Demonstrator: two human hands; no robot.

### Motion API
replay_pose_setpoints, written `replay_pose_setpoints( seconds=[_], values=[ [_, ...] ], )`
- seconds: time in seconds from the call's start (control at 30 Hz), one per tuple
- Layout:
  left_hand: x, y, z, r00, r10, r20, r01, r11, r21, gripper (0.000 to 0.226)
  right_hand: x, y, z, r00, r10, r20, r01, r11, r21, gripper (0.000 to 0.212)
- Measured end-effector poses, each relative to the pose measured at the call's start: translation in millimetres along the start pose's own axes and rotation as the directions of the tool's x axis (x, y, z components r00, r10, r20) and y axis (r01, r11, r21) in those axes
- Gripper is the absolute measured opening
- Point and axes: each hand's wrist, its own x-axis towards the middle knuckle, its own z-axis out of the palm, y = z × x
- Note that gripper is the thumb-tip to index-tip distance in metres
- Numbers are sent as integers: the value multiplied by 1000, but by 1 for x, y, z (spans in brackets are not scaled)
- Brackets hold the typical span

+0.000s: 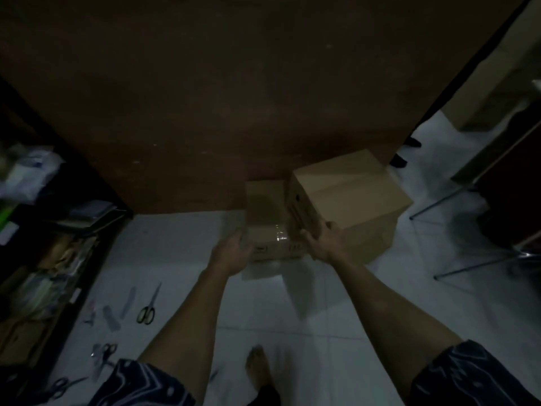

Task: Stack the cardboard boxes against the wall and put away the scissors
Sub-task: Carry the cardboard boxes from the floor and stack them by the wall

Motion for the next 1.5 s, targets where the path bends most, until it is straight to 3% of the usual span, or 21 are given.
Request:
replay_pose_setpoints(
  seconds=[0.27,0.47,0.63,0.77,0.9,1.03,1.2,1.37,1.5],
  values=[
    [113,70,92,991,-66,117,90,973,-213,53,123,89,-27,989,142,-49,-138,988,66,79],
    [195,122,159,977,-162,138,201,918,-343,60,215,148,-48,990,119,-70,-118,993,12,81],
    [259,154,217,946,-302,117,316,785,-532,70,294,195,-75,986,68,-151,-91,984,-154,84],
    [287,166,245,864,-503,6,388,657,-646,89,347,234,-96,973,90,-212,-121,983,-140,92],
    [293,160,251,854,-521,1,391,641,-661,85,370,251,-106,969,191,-156,-205,976,-79,108],
    [287,148,241,871,-491,-3,374,666,-645,88,368,242,-105,965,199,-170,-207,978,-34,111],
    [238,125,191,843,-538,-2,404,635,-659,83,345,186,-102,976,114,-185,-137,984,-116,118],
    [150,80,147,765,-639,-81,424,595,-683,83,304,112,-86,996,-39,-80,24,983,-179,112],
    [44,36,126,637,-757,-142,407,487,-773,98,238,37,-46,976,-202,86,214,961,-176,110]
  ],
)
